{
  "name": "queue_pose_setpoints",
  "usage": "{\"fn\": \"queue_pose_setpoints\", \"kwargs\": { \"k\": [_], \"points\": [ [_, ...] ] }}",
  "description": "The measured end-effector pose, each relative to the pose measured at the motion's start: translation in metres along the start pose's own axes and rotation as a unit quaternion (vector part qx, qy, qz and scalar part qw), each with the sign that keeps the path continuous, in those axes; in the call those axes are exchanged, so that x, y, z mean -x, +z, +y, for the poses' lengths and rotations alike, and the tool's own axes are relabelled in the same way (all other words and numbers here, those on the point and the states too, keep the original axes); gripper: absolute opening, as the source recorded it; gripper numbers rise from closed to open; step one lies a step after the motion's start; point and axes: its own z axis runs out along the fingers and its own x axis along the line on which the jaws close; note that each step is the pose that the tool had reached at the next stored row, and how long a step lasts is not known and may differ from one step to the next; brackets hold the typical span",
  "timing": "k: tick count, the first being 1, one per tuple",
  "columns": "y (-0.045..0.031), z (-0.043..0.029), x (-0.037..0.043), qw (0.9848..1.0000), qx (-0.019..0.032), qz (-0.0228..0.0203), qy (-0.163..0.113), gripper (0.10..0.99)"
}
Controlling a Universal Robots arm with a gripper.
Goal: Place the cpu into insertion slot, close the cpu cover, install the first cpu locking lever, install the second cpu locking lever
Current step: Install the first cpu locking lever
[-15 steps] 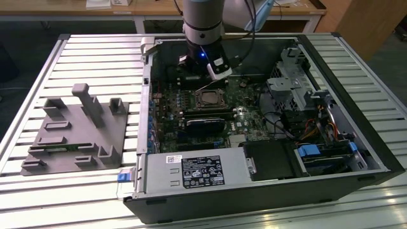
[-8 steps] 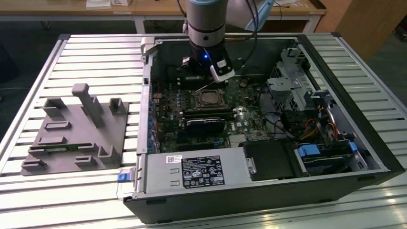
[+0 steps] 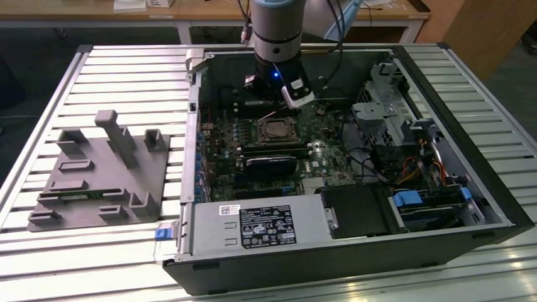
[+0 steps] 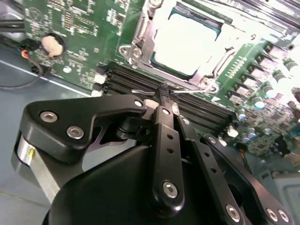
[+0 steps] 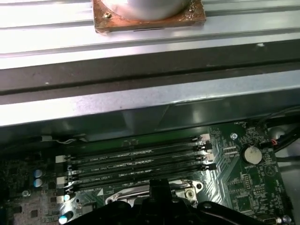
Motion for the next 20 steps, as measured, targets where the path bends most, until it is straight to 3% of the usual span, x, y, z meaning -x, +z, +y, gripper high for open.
{"fn": "queue_pose_setpoints", "kwargs": {
  "k": [3,5,12,20],
  "points": [
    [0.0007,-0.0005,-0.0024,0.9998,0.0009,-0.0176,-0.005,0.106],
    [0.0024,-0.0010,-0.0030,0.9997,0.0018,-0.0233,-0.006,0.106],
    [0.0081,0.0007,-0.0038,0.9997,-0.0004,-0.0258,-0.001,0.106],
    [0.0123,0.0069,-0.0051,0.9994,-0.0091,-0.0302,0.010,0.106]
  ]
}}
